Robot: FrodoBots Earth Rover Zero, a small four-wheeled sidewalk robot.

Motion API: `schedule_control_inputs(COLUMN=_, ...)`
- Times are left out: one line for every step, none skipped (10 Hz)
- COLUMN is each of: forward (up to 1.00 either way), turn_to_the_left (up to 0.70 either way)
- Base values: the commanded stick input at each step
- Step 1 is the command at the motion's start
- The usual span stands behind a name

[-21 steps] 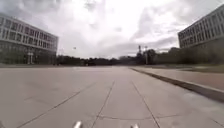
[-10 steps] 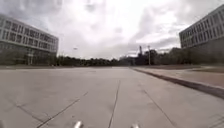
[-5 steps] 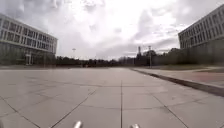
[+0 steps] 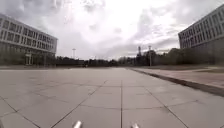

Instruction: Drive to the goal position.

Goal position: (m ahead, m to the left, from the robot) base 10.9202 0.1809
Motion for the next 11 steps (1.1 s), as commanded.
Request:
schedule_control_inputs(forward=1.0, turn_to_the_left=0.0)
schedule_control_inputs(forward=1.0, turn_to_the_left=0.0)
schedule_control_inputs(forward=1.0, turn_to_the_left=0.0)
schedule_control_inputs(forward=1.0, turn_to_the_left=0.0)
schedule_control_inputs(forward=1.0, turn_to_the_left=0.0)
schedule_control_inputs(forward=1.0, turn_to_the_left=0.0)
schedule_control_inputs(forward=1.0, turn_to_the_left=0.0)
schedule_control_inputs(forward=1.0, turn_to_the_left=0.0)
schedule_control_inputs(forward=1.0, turn_to_the_left=0.0)
schedule_control_inputs(forward=1.0, turn_to_the_left=0.0)
schedule_control_inputs(forward=1.0, turn_to_the_left=0.0)
